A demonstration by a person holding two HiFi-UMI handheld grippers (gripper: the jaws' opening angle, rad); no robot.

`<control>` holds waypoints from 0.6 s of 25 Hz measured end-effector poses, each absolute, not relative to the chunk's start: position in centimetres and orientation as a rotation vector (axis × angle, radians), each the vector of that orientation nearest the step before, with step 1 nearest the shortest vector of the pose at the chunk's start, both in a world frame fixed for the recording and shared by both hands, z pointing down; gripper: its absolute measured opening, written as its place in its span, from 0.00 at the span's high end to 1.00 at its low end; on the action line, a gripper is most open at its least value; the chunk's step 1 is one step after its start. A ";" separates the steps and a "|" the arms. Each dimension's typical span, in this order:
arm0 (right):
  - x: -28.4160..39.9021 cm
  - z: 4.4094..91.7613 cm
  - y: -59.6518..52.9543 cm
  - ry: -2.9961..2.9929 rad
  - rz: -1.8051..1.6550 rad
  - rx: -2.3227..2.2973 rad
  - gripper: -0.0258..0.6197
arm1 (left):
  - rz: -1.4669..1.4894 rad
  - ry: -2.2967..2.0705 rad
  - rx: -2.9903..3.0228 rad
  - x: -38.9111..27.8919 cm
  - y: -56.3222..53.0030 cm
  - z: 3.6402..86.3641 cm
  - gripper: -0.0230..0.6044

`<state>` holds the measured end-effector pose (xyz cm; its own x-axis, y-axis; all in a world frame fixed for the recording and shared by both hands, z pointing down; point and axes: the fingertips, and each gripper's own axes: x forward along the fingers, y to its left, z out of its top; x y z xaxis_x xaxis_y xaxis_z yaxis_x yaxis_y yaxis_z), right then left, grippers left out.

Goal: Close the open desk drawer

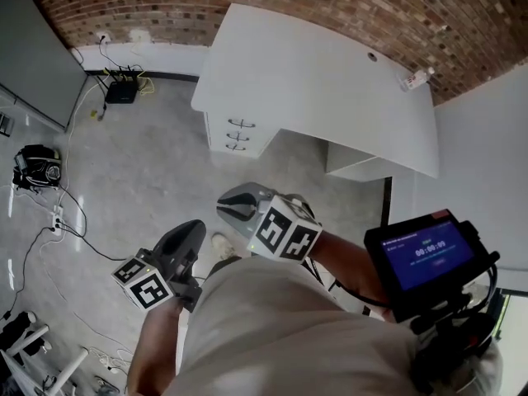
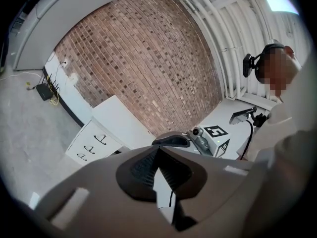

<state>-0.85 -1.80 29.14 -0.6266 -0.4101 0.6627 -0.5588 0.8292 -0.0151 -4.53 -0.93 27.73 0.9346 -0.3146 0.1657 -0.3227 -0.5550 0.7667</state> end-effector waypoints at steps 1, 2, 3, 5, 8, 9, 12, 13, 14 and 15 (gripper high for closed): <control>-0.8 29.3 -1.8 -2.334 0.281 0.704 0.91 | 0.014 -0.453 2.201 -4.5 -0.9 27.9 0.96; -0.8 29.4 -1.8 -2.337 0.274 0.702 0.91 | 0.017 -0.457 2.207 -4.5 -0.9 28.0 0.96; -0.7 29.5 -1.8 -2.339 0.267 0.699 0.91 | 0.019 -0.461 2.213 -4.5 -0.9 28.0 0.96; -0.6 29.4 -1.6 -2.345 0.257 0.696 0.91 | 0.024 -0.465 2.223 -4.4 -0.6 28.0 0.96; -0.4 29.3 -1.6 -2.345 0.241 0.699 0.91 | 0.025 -0.458 2.232 -4.1 -0.5 28.0 0.96; -0.4 29.3 -1.6 -2.345 0.236 0.701 0.91 | 0.027 -0.456 2.233 -4.0 -0.5 28.1 0.96; -0.3 29.2 -1.6 -2.346 0.217 0.707 0.91 | 0.037 -0.455 2.242 -3.7 -0.3 28.2 0.96; -0.2 29.2 -1.5 -2.345 0.210 0.709 0.91 | 0.041 -0.455 2.246 -3.5 -0.2 28.3 0.96; -0.1 29.2 -1.4 -2.343 0.204 0.711 0.91 | 0.045 -0.454 2.249 -3.4 -0.1 28.3 0.96; 0.0 29.2 -1.3 -2.341 0.197 0.712 0.91 | 0.049 -0.454 2.251 -3.2 0.0 28.4 0.96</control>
<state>0.03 -1.29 29.21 -0.6244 -0.4393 0.6459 -0.5411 0.8396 0.0479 -3.24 0.00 28.40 0.9342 -0.3062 0.1828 -0.3384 -0.5993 0.7255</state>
